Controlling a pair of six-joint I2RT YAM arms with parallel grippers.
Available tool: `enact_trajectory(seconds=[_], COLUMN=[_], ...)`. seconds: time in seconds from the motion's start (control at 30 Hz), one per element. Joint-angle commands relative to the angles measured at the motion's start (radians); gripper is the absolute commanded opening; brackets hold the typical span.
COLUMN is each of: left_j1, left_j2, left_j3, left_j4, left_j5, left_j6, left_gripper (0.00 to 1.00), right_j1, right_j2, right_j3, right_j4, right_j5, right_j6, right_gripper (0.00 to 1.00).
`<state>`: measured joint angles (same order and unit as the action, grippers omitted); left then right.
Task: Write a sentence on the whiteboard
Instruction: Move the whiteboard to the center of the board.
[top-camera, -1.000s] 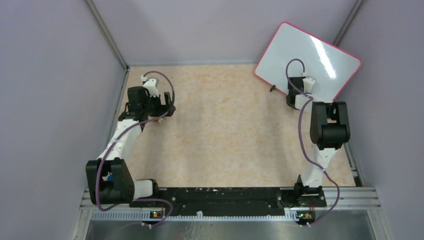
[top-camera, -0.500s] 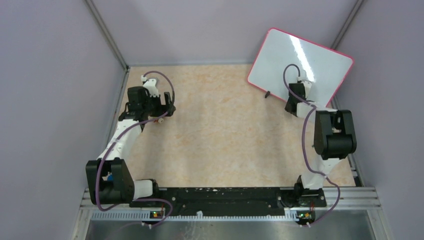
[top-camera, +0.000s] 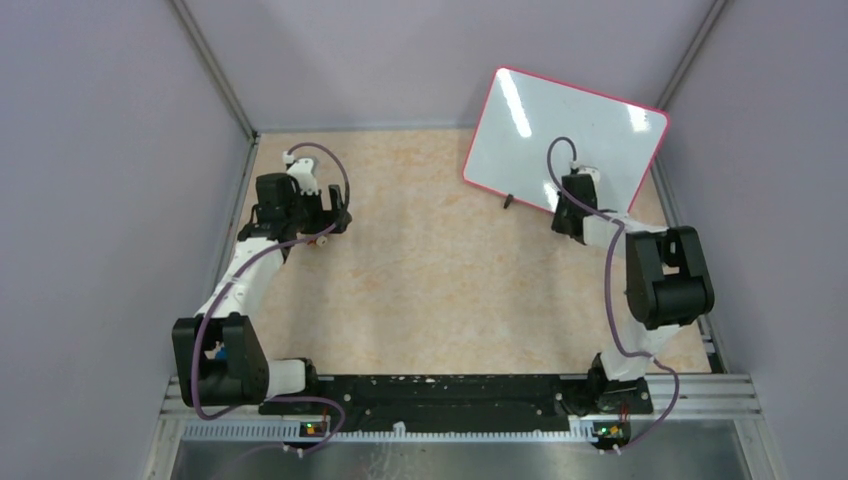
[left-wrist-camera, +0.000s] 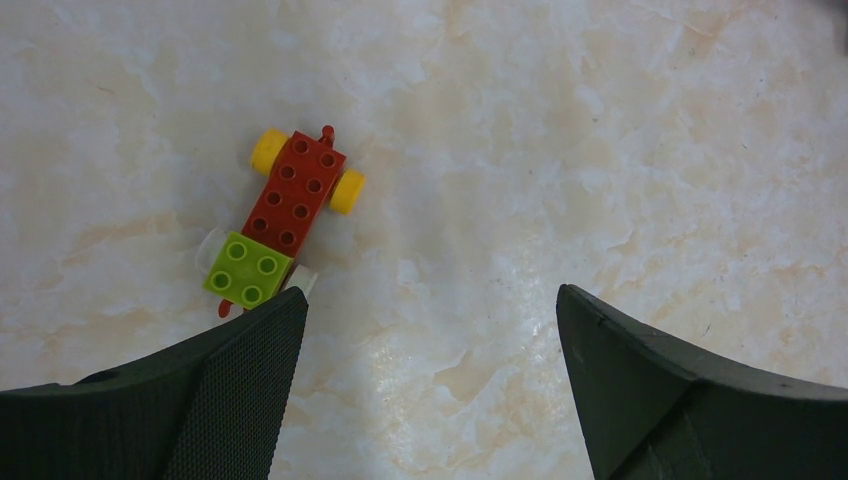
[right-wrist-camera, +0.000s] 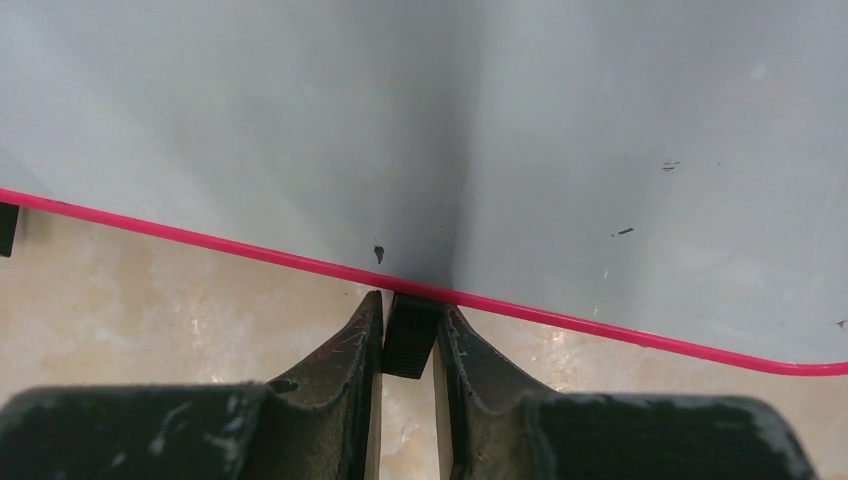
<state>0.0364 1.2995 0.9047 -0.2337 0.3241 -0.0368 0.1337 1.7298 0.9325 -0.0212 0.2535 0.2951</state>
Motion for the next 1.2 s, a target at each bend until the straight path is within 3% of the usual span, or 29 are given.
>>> enact_trajectory(seconds=[0.0,0.4,0.77,1.17], left_j1=[-0.004,-0.003,0.008,0.032], left_j2=[0.008,0.003,-0.03,-0.092], left_j3=[-0.003,0.019,0.08,0.273], left_j4=[0.019,0.003,-0.04,-0.112], left_j5=[0.007,0.014,-0.064,-0.051], left_j6=[-0.011,-0.017,-0.034,-0.031], left_gripper=[0.99,0.99,0.99,0.99], right_j1=[0.058,0.215,0.364,0.543], right_j2=[-0.068,-0.173,-0.214,-0.296], right_j3=[-0.036,-0.127,-0.192,-0.244], right_j4=[0.007,0.013,0.045,0.0], right_j5=[-0.125,-0.199,-0.311,-0.314], right_j6=[-0.046,-0.082,-0.189,-0.235], right_gripper=[0.0,0.0,0.0,0.0])
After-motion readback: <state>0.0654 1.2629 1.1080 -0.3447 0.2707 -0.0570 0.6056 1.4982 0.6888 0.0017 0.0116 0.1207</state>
